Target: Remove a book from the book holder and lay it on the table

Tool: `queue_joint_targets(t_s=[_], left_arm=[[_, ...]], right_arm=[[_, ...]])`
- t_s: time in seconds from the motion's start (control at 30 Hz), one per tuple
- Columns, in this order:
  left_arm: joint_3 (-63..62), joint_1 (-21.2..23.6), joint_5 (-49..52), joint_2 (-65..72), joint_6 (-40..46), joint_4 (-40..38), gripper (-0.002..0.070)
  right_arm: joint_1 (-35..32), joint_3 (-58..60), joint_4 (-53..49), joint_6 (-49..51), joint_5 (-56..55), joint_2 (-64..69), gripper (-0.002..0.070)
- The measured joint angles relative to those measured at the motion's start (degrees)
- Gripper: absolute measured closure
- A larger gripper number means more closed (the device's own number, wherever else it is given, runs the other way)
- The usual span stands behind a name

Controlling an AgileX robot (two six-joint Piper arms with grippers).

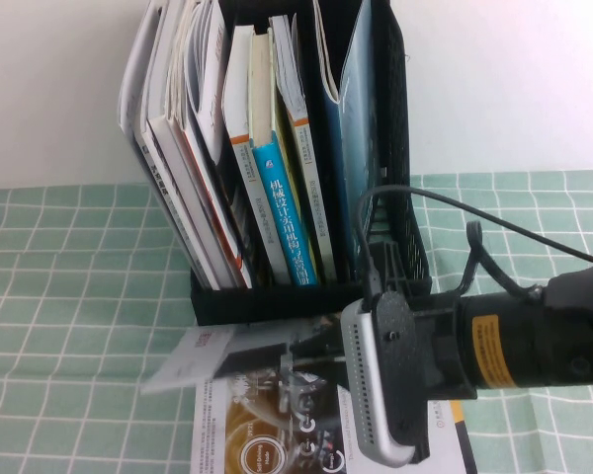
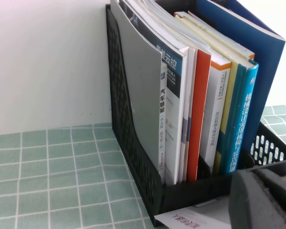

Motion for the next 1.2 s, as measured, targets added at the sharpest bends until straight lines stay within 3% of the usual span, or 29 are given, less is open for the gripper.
queue_joint_targets(t_s=[0.23,0.33,0.83,0.97,1.2], left_arm=[[0.0,0.0,0.1,0.0,0.0,0.0,0.0678],[0.0,0.0,0.4,0.0,0.0,0.0,0.0678],[0.0,0.0,1.4,0.0,-0.1,0.0,0.0678],[0.0,0.0,1.6,0.0,-0.1,0.0,0.0678],[0.0,0.0,1.6,0.0,-0.1,0.0,0.0678]], right_arm=[[0.0,0.0,-7.6,12.1,-3.6,0.4,0.0344],[0.0,0.0,-8.3,16.1,-4.2,0.4,0.0283],[0.0,0.0,-8.8,18.0,-10.9,0.4,0.0261],[0.0,-1.4,-9.3,16.4,-8.6,0.4,0.0306],[0.0,-11.6,-9.3,12.0,12.7,-2.6,0.0617]])
